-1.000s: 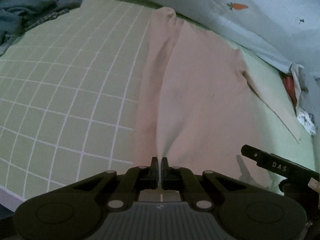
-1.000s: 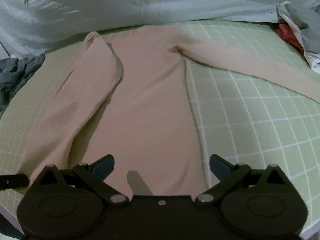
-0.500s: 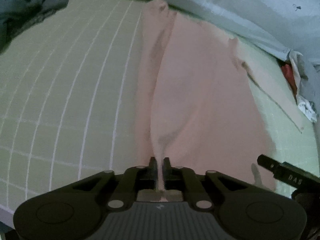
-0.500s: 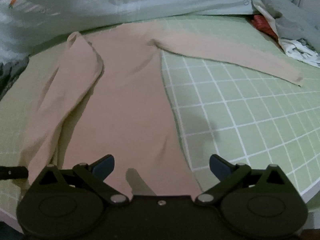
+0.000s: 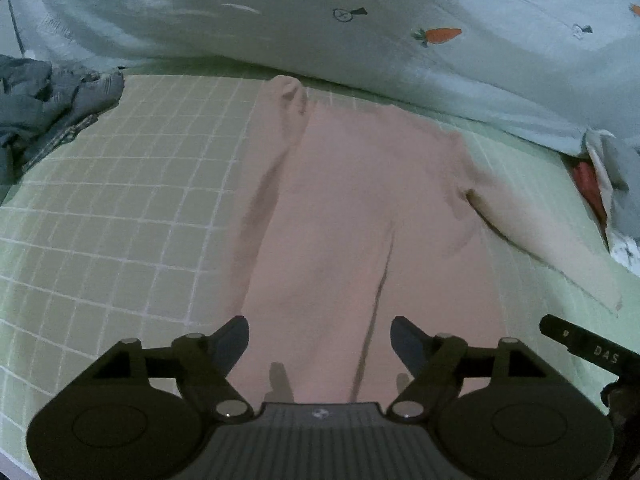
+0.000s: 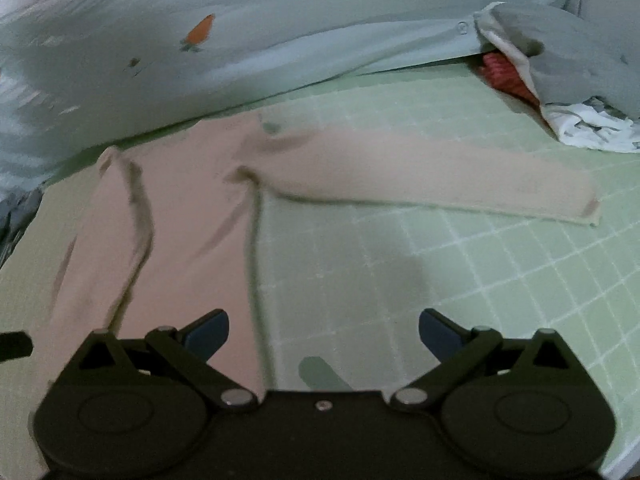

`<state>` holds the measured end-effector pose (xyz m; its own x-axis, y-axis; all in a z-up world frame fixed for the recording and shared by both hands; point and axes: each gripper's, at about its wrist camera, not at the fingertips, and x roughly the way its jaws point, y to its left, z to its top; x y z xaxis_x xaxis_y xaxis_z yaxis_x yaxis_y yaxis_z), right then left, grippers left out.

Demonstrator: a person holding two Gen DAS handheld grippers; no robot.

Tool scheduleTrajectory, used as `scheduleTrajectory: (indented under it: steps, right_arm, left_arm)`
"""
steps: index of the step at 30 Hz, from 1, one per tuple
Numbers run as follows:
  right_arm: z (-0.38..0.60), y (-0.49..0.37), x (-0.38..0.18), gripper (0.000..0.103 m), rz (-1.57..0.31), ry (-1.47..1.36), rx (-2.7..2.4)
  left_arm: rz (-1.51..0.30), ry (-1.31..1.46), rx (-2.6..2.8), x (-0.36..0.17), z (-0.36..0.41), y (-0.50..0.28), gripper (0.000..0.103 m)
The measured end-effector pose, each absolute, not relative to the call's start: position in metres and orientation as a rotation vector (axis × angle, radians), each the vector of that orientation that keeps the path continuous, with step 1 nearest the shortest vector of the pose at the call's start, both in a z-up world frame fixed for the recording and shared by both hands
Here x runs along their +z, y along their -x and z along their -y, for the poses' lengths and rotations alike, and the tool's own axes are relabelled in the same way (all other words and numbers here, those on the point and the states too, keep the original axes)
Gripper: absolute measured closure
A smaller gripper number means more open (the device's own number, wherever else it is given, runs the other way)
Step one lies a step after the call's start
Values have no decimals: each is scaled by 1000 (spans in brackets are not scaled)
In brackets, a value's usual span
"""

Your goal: Fold clothes

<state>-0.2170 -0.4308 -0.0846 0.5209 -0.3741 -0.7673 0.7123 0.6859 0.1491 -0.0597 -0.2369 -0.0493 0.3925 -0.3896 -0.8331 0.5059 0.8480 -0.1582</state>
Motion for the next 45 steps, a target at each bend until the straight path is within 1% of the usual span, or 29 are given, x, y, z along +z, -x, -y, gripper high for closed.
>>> scheduleTrajectory:
  steps: [10, 18, 22, 27, 32, 34, 35, 36, 37, 38, 39, 40, 45]
  right_arm:
    - [523, 224, -92, 0, -750, -478, -790]
    - [595, 236, -100, 0, -756, -385, -947]
    - [628, 250, -108, 0, -764, -407, -1021]
    - [650, 264, -123, 0, -796, -444, -1114]
    - [652, 275, -131, 0, -729, -532, -1140]
    - [650, 275, -131, 2, -725, -535, -1146]
    - [649, 274, -131, 4, -722, -539, -1148]
    - [649, 272, -129, 15, -722, -533, -1137]
    - [648, 270, -127, 32, -721, -525, -1120]
    - [647, 268, -124, 42, -721, -518, -1103]
    - [646, 265, -120, 75, -719, -520, -1082]
    - [643, 264, -115, 92, -701, -526, -1063]
    - [608, 242, -78, 93, -600, -496, -938]
  left_arm:
    - [-1007, -122, -484, -50, 286, 39, 23]
    - [-1018, -171, -441, -51, 304, 36, 23]
    - [-1022, -194, -422, -51, 306, 34, 23]
    - [-1020, -222, -405, -48, 302, 33, 23]
    - [-1025, -241, -390, -49, 294, 29, 23]
    - [-1031, -236, -389, -50, 289, 27, 23]
    - [-1032, -234, -393, -50, 287, 26, 23]
    - [-1030, -232, -401, -49, 285, 25, 23]
    - [-1027, -229, -412, -49, 283, 23, 23]
    - [-1024, -224, -423, -49, 281, 21, 23]
    - [-1022, -216, -431, -48, 279, 18, 23]
    - [-1019, -207, -438, -48, 277, 15, 23]
    - [-992, -147, -463, -42, 269, -3, 23]
